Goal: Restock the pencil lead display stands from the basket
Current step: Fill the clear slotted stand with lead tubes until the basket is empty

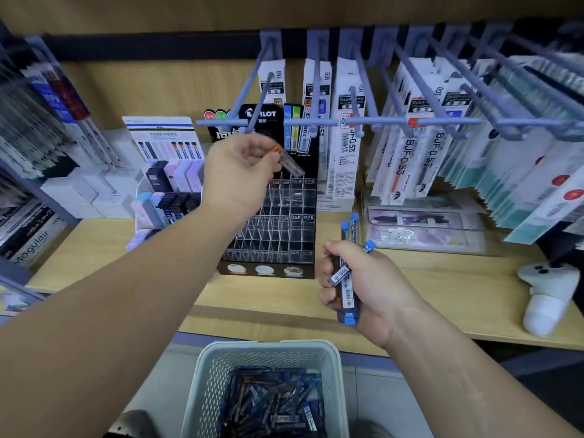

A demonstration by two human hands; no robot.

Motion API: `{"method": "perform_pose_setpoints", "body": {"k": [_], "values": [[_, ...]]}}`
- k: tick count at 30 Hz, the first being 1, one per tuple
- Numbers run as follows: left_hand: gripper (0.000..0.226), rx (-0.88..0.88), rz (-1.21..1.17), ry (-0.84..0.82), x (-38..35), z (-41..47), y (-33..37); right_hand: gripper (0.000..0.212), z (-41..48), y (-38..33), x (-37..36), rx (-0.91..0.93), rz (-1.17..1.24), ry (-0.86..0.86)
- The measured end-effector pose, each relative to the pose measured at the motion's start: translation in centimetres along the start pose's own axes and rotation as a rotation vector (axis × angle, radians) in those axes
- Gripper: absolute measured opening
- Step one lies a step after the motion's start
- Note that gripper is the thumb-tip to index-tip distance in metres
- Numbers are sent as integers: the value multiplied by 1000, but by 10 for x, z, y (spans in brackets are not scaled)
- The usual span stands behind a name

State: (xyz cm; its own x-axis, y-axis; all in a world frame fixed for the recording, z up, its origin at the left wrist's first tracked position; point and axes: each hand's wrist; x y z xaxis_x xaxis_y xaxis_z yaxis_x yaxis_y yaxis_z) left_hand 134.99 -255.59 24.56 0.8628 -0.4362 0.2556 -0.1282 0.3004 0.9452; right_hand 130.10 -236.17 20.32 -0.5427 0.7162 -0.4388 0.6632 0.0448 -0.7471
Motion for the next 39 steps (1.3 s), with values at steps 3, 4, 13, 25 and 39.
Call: {"method": "perform_pose_setpoints", "body": {"k": [3, 4, 13, 25, 39], "values": [[24, -148, 213, -59, -8, 19, -5, 13, 1, 1, 1, -5, -11, -24], [22, -193, 291, -81, -10, 23, -6, 13, 1, 1, 1, -7, -17, -27], [12, -522, 624, -115, -21, 40, -18, 11, 10, 0, -8, -3, -25, -64], [19, -373, 566, -213, -6, 16, -13, 12, 12, 1, -22, 66, -118, -171], [33, 554, -407, -601, 73, -64, -22, 13, -8, 17, -62, -82, -80, -511]]}}
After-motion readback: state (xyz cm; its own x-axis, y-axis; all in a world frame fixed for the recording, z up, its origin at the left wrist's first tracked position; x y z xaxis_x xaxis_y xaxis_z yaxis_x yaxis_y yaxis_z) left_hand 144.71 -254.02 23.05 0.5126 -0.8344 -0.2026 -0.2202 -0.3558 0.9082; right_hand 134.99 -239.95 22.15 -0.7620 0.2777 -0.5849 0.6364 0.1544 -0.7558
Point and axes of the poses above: each hand's wrist, its own z-axis towards the middle knuckle, its own x-axis out of the back of the hand, y = z × x, and after that the axes turned 4 degrees about x, right-handed
